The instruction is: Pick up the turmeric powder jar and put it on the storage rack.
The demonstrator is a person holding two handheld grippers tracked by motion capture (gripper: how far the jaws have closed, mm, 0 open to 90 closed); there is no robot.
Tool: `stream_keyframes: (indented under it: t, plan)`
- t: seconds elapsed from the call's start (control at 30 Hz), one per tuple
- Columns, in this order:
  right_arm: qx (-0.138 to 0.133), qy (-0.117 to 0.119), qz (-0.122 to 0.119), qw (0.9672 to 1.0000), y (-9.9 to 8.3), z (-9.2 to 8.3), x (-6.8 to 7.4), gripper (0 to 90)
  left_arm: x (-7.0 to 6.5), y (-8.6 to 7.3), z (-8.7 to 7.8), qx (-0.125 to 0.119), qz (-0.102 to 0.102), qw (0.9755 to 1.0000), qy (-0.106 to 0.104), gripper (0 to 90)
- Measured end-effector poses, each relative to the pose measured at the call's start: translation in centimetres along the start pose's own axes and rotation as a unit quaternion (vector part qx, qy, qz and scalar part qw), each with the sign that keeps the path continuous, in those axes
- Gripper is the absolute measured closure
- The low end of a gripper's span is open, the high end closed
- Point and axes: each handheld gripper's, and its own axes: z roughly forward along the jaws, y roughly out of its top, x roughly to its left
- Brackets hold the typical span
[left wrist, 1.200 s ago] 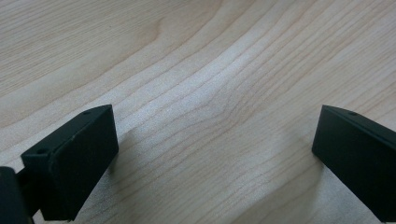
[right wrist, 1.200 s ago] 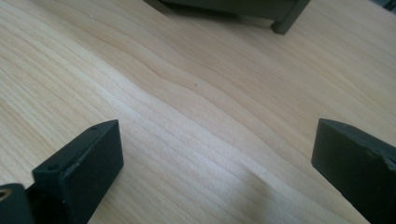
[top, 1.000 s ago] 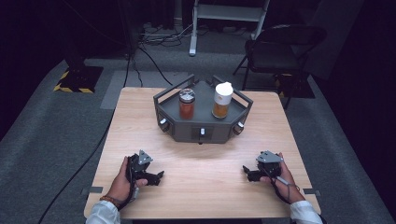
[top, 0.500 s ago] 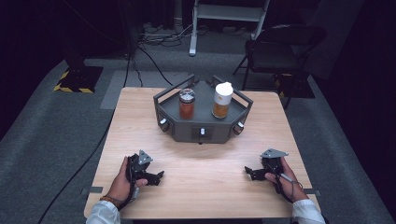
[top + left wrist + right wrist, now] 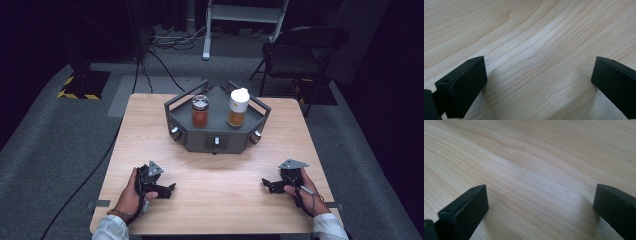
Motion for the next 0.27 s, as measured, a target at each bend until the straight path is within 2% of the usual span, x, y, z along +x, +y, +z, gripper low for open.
stream_keyframes:
  t: [0.27]
  plan:
    - [0.000,0.000,0.000,1.0000,0.01,0.00,0.00,0.0,-0.08,-0.02,-0.02,0.000,0.000,1.0000,0.002,0.2]
